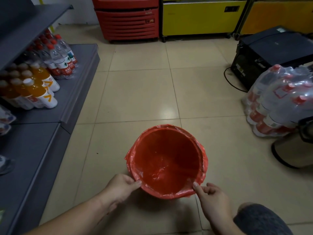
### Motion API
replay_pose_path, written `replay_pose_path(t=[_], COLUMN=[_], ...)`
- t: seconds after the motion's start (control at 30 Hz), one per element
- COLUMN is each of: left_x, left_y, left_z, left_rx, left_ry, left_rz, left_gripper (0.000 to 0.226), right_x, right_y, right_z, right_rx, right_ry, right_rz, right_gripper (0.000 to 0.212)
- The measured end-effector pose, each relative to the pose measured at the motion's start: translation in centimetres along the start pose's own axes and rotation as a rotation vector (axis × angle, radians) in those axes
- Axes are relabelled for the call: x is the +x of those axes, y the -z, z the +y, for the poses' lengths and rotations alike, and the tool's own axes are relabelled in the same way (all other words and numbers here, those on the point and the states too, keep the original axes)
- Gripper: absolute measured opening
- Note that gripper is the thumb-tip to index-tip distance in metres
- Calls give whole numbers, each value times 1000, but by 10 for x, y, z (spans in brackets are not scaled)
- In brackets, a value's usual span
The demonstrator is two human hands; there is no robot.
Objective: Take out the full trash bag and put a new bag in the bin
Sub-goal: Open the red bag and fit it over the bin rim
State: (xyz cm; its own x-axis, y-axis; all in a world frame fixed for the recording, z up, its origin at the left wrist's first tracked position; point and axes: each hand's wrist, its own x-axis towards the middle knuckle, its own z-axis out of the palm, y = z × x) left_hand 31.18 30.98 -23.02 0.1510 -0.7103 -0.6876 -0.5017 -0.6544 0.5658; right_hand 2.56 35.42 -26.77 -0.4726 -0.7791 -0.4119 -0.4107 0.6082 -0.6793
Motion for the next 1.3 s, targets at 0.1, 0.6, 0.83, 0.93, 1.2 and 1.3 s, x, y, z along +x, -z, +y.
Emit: replay_pose_path(t=[0.1, 0.6, 0.83, 0.93, 1.2, 1.3], left_x=[2, 11, 26, 44, 85, 91], left_y=[0, 1, 36, 47, 33, 29], left_z=[-6, -34, -16, 12, 51, 50], left_rx=[-32, -11, -175, -251, -287, -295], left_ry=[-9, -149, -83, -192, -251, -244], left_rz=[-7, -82, 41, 135, 163, 149], left_gripper=[26, 22, 16, 22, 37, 30], right_x=[-4, -6, 29, 64, 125, 130], right_y=[0, 3, 45, 52, 30, 22], right_z=[4, 14, -15, -44, -81, -83], right_rx=[120, 426, 249, 105, -6, 49], right_ry=[3, -53, 31, 212, 328, 323], right_rz=[-56, -223, -35, -64, -180, -162], right_gripper=[22, 25, 23, 24, 35, 23])
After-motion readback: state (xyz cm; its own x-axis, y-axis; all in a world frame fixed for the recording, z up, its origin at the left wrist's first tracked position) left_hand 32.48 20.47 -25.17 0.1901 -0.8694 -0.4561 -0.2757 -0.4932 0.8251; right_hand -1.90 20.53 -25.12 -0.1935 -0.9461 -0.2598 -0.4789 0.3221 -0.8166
